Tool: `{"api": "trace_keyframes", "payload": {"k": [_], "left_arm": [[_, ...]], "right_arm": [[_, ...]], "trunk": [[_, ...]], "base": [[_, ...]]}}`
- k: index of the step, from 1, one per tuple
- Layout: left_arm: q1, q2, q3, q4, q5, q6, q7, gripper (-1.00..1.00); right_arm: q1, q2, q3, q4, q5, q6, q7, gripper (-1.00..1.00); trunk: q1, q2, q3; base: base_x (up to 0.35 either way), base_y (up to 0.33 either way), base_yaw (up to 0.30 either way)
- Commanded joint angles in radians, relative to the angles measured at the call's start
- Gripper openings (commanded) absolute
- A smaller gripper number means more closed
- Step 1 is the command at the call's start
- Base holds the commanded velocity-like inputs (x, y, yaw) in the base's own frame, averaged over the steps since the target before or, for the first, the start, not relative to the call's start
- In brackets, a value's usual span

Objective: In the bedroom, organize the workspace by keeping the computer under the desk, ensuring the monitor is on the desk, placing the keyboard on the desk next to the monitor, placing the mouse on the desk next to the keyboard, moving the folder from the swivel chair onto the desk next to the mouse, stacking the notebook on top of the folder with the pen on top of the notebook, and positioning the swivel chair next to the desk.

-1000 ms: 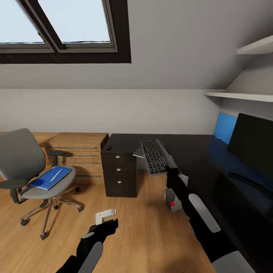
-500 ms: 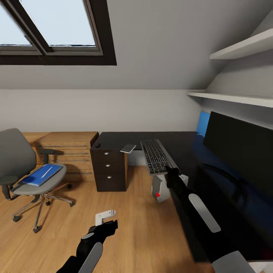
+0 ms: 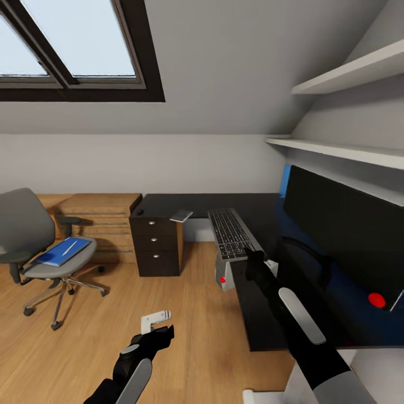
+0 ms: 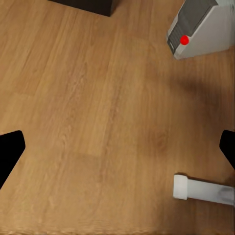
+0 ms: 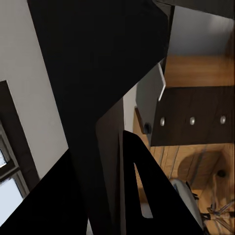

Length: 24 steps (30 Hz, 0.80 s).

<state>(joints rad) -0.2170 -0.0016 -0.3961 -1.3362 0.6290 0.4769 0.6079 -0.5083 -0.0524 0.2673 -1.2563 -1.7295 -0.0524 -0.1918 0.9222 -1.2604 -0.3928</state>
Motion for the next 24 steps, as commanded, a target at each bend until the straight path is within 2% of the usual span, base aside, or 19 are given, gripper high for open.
{"api": "trace_keyframes", "payload": {"k": [1,5,10,14,17,19,21,24], "left_arm": [[-0.001,0.000,-0.001,-0.001,0.008,0.002,0.009,1.00],[-0.001,0.000,0.002,-0.004,0.008,0.001,0.009,1.00],[-0.001,0.004,0.011,-0.009,0.010,-0.008,0.009,1.00],[-0.001,0.004,0.006,-0.009,0.008,-0.106,0.008,1.00],[-0.001,0.003,0.004,-0.007,0.008,-0.118,0.008,1.00],[-0.001,0.004,0.004,-0.007,0.008,-0.119,0.007,1.00],[-0.001,0.004,0.004,-0.007,0.008,-0.119,0.005,1.00],[-0.001,0.004,0.004,-0.008,0.008,-0.119,0.004,1.00]], "right_arm": [[-0.001,-0.001,0.003,0.005,-0.008,-0.006,0.000,-1.00],[-0.001,0.000,0.001,0.026,-0.007,-0.006,0.001,-1.00],[-0.001,0.004,0.001,0.033,-0.008,-0.009,0.008,-1.00],[-0.001,0.003,0.001,0.034,-0.008,-0.008,0.014,-1.00],[-0.001,0.003,0.002,0.036,-0.008,-0.010,0.010,-1.00],[-0.001,0.004,0.002,0.067,-0.007,-0.010,0.009,-1.00],[-0.002,0.005,-0.003,0.139,-0.005,-0.016,0.011,-1.00],[-0.003,0.006,-0.011,0.166,-0.002,-0.057,0.011,-1.00]], "trunk": [[-0.004,0.006,0.002],[-0.012,0.020,0.008],[-0.012,0.020,0.008],[-0.012,0.020,0.008],[-0.012,0.020,0.008],[-0.012,0.020,0.008],[-0.012,0.020,0.008],[-0.012,0.020,0.008]], "base": [[-0.294,-0.221,0.000],[-0.245,-0.184,0.000],[-0.049,-0.037,0.000],[-0.002,-0.040,0.000],[0.000,-0.250,0.000],[0.000,-0.294,0.000],[0.000,-0.250,0.000],[0.000,-0.141,0.000]]}}
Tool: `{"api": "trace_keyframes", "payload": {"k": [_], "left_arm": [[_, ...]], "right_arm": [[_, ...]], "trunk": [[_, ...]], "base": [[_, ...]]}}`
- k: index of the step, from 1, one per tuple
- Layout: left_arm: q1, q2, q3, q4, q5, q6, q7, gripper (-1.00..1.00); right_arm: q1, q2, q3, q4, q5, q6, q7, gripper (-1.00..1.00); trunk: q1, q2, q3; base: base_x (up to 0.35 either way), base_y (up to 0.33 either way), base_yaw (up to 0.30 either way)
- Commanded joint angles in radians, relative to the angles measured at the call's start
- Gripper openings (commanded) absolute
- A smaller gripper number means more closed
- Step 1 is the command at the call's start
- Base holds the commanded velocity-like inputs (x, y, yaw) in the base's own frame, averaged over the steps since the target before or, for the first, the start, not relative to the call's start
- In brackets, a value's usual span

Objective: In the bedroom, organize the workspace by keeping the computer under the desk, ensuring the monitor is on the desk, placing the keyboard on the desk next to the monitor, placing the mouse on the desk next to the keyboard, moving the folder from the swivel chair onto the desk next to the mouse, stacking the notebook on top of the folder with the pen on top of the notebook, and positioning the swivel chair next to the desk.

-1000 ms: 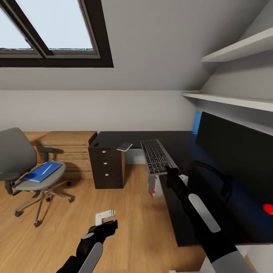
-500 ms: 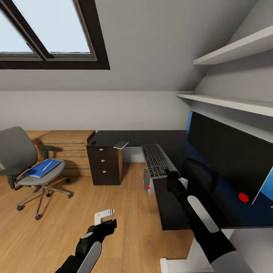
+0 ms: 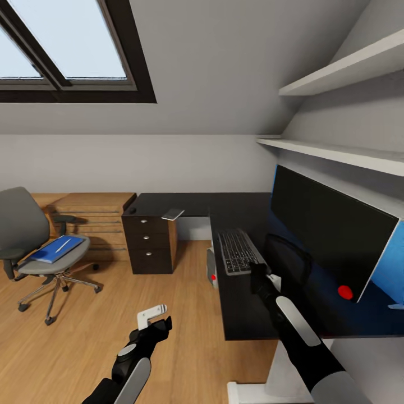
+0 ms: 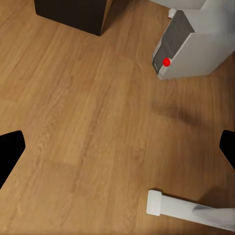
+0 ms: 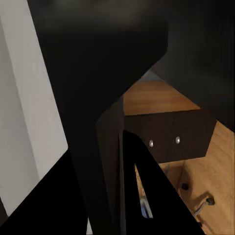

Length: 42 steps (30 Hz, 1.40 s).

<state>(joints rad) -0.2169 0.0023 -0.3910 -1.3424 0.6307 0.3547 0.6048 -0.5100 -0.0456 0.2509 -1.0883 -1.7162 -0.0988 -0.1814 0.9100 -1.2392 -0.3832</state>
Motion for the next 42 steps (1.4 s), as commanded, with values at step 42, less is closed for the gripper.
{"api": "trace_keyframes", "payload": {"k": [42], "left_arm": [[-0.001,-0.001,-0.005,-0.001,0.008,0.004,0.006,1.00]], "right_arm": [[-0.073,0.004,-0.026,0.260,-0.050,-0.058,-0.005,-1.00]], "trunk": [[0.000,-0.001,-0.001]], "base": [[0.097,-0.014,0.000]]}}
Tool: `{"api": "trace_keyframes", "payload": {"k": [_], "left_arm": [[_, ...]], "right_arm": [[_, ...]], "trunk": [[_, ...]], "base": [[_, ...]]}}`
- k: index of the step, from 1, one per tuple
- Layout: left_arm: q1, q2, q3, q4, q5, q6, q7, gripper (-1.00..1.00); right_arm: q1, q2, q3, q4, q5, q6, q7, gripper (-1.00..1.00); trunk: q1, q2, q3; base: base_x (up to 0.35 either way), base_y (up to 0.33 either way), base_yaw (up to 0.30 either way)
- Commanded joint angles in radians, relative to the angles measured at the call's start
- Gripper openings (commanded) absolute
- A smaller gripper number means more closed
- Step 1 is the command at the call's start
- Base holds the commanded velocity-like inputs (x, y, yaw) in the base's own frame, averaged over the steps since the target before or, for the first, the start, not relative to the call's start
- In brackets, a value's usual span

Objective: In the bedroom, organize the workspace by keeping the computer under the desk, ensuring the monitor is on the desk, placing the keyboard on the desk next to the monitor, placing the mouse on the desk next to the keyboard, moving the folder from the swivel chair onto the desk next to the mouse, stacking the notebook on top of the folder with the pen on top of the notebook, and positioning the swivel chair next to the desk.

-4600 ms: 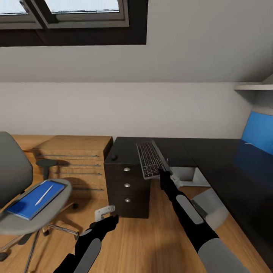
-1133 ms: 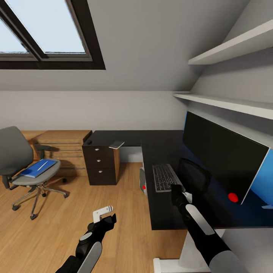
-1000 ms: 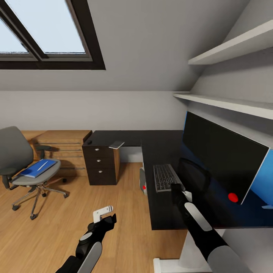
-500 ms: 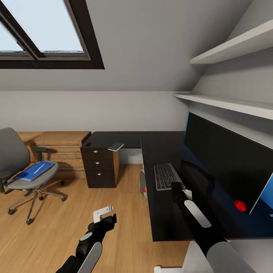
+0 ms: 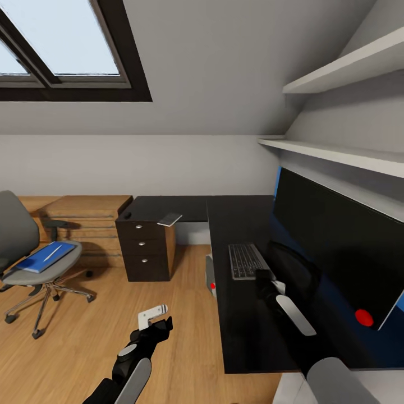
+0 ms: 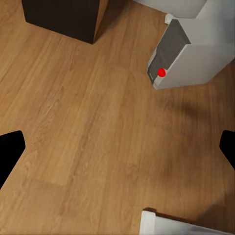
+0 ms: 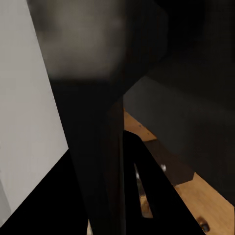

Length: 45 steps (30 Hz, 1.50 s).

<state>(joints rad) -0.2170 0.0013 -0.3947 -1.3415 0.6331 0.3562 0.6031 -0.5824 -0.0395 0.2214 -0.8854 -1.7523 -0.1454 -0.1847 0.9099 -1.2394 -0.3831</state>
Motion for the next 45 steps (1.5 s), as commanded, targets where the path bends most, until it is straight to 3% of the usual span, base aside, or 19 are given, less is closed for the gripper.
{"api": "trace_keyframes", "payload": {"k": [1,3,7,23,45], "left_arm": [[-0.001,0.000,-0.001,-0.001,0.006,0.003,0.007,1.00],[-0.001,0.000,-0.001,-0.001,0.006,0.003,0.007,1.00],[-0.001,0.000,-0.001,-0.001,0.005,0.003,0.007,1.00],[-0.001,0.000,-0.001,-0.001,0.007,0.002,0.010,1.00],[-0.001,0.002,0.000,-0.001,0.007,0.002,0.007,1.00]], "right_arm": [[-0.001,-0.002,-0.004,0.057,-0.035,-0.010,-0.002,-1.00],[-0.001,-0.004,-0.013,0.057,-0.062,-0.008,-0.002,-1.00],[-0.001,-0.003,-0.018,0.057,-0.078,-0.007,-0.001,-1.00],[-0.001,-0.005,-0.015,0.056,-0.072,-0.008,-0.002,-1.00],[-0.001,-0.003,-0.014,0.058,-0.072,-0.014,-0.017,-1.00]], "trunk": [[0.000,-0.001,-0.001],[0.000,-0.001,-0.001],[0.000,-0.001,-0.001],[0.000,-0.001,-0.001],[0.000,-0.001,-0.001]], "base": [[0.001,-0.001,0.000],[0.000,0.000,0.000],[0.000,0.000,0.000],[0.148,-0.036,0.000],[0.042,-0.035,0.000]]}}
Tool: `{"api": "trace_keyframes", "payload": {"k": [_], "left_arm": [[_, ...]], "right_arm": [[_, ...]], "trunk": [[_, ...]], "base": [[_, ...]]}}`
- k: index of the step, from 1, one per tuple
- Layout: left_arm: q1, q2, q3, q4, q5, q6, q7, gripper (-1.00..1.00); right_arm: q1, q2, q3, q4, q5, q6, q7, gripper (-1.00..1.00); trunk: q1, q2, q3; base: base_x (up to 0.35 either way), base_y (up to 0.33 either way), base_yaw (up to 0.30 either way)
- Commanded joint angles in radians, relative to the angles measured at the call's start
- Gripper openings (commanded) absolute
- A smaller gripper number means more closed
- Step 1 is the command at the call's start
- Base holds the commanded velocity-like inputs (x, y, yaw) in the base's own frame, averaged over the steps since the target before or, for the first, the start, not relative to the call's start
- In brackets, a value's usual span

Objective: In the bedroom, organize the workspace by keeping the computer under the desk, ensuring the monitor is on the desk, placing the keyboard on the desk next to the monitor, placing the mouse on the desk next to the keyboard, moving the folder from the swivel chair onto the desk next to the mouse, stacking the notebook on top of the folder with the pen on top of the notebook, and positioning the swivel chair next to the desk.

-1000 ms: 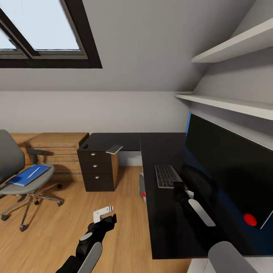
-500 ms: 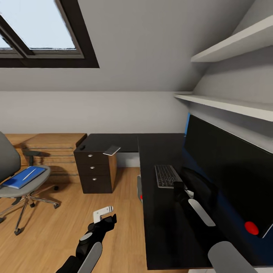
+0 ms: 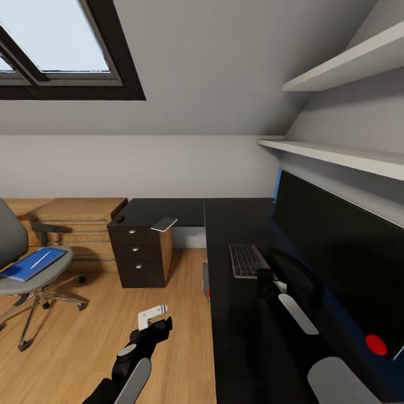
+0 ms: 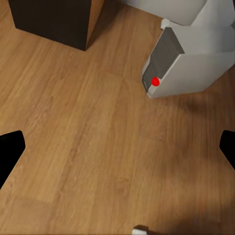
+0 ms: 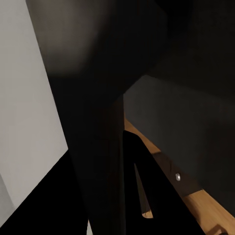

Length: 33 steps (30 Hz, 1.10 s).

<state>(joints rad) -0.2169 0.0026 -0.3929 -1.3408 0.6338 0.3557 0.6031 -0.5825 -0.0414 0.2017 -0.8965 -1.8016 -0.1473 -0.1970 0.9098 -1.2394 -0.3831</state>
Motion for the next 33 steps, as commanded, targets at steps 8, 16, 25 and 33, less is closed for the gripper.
{"api": "trace_keyframes", "payload": {"k": [8,16,25,33], "left_arm": [[-0.001,0.000,-0.001,-0.001,0.007,0.002,0.007,1.00],[-0.001,0.000,-0.001,-0.002,0.008,0.002,0.007,1.00],[-0.001,0.000,0.016,-0.009,0.017,0.003,0.007,1.00],[-0.001,-0.004,0.057,-0.021,0.022,0.005,0.007,1.00]], "right_arm": [[0.000,-0.002,0.005,0.071,-0.022,-0.012,-0.005,-1.00],[0.000,-0.002,0.005,0.071,-0.022,-0.012,-0.006,-1.00],[0.000,-0.002,0.011,0.065,-0.019,-0.012,0.032,-1.00],[0.000,-0.004,0.010,0.062,-0.012,-0.010,0.164,-1.00]], "trunk": [[0.000,-0.001,-0.001],[0.000,-0.001,-0.001],[0.000,-0.001,-0.001],[0.004,-0.008,-0.004]], "base": [[0.074,-0.044,0.000],[0.002,-0.001,0.000],[0.000,0.000,0.000],[0.000,0.000,0.000]]}}
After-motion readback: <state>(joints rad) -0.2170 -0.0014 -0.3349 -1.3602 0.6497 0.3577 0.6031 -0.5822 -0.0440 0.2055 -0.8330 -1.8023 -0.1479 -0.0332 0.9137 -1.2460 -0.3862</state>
